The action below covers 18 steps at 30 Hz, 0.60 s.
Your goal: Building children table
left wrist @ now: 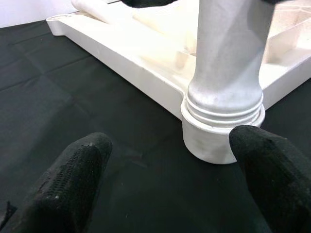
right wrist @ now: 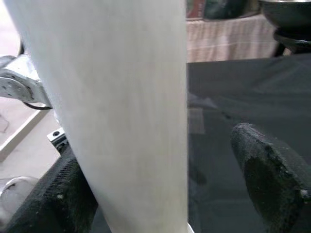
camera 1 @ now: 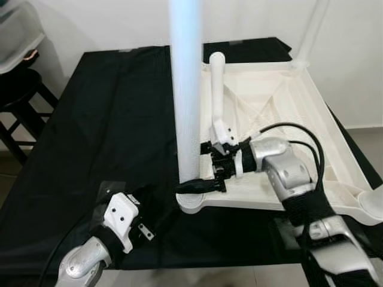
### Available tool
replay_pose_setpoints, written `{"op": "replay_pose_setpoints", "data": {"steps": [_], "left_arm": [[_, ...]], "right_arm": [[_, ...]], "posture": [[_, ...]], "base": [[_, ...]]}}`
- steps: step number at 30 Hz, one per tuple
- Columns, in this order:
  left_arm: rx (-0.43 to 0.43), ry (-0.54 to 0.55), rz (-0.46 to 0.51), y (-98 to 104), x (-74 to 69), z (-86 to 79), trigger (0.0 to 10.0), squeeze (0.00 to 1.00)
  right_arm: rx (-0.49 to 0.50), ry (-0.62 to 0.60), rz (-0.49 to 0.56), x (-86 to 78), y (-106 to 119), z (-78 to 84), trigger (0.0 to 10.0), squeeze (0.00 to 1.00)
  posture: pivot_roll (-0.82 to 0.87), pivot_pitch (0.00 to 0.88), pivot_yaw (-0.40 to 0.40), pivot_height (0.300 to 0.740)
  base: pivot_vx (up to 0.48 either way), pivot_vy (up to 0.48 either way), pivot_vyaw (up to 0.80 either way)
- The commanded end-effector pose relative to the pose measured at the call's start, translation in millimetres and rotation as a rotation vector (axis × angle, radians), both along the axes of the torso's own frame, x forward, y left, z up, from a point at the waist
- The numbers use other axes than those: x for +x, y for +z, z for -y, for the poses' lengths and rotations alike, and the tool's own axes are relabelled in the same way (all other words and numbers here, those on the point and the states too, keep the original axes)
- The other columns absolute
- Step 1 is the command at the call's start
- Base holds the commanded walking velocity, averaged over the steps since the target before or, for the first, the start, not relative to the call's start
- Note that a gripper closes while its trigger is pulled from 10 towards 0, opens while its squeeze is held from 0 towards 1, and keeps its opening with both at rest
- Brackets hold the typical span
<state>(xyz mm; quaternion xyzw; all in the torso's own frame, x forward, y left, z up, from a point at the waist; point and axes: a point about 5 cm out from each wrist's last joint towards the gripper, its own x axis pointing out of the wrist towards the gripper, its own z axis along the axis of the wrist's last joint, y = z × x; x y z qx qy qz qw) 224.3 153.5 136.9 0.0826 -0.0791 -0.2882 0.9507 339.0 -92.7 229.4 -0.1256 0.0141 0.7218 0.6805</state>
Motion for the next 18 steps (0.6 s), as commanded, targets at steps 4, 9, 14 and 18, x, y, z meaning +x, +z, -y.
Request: {"op": "replay_pose_setpoints", "data": {"steps": [4,9,14,18], "left_arm": [[0.022,0.017,-0.012,-4,-2.7,-4.4,10.0,0.00],[0.025,0.024,-0.011,-4,-2.7,-6.7,10.0,0.00],[0.026,0.031,-0.018,-6,-3.7,-8.0,10.0,0.00],[0.024,0.022,-0.030,-9,-6.3,-5.5,10.0,0.00]], "right_arm": [[0.048,0.031,-0.018,5.9,2,-3.1,0.0,0.00],[0.044,0.032,-0.033,8.3,-4,0.3,0.0,0.00],[0.056,-0.027,-0.039,3.8,-19,17.5,0.0,0.00],[0.074,-0.261,-0.008,-6.6,-42,26.6,0.0,0.00]], "posture": [[0.08,0.193,0.007,0.740],[0.07,0.194,0.011,0.740],[0.05,0.198,0.011,0.740],[0.03,0.210,-0.009,0.740]], "base": [[0.000,0.000,0.00],[0.000,0.000,0.00],[0.000,0.000,0.00],[0.000,0.000,0.00]]}}
